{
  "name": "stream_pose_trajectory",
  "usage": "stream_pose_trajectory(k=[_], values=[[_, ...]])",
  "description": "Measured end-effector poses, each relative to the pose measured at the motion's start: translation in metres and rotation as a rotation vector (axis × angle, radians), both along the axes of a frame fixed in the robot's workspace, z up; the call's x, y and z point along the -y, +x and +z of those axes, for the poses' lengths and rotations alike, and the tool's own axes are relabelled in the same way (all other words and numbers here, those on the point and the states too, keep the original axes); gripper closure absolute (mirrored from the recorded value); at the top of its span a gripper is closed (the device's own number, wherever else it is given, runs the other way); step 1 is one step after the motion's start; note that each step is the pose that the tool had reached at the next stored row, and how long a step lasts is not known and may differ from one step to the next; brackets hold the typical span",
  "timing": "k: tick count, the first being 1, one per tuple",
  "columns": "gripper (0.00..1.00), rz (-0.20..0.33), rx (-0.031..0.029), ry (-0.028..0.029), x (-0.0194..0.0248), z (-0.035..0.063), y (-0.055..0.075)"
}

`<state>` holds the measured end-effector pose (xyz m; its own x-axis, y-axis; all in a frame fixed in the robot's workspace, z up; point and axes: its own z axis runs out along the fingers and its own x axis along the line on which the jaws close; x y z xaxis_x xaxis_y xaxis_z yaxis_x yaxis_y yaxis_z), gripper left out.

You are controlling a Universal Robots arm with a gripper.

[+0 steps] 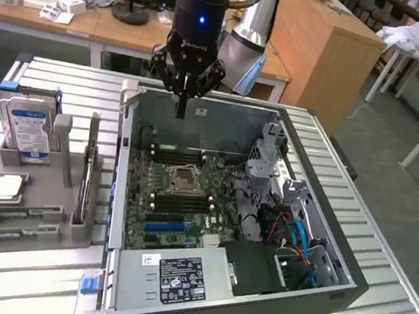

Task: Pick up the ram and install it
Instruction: 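Reach for the ram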

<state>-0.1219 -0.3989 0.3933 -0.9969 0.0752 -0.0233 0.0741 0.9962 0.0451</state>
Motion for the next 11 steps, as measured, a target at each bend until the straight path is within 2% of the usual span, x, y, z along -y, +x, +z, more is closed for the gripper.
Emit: stream_pose_trajectory(k=[11], values=[[0.89,0.000,0.0002,0.0002,0.0000,-0.0001,-0.0010]])
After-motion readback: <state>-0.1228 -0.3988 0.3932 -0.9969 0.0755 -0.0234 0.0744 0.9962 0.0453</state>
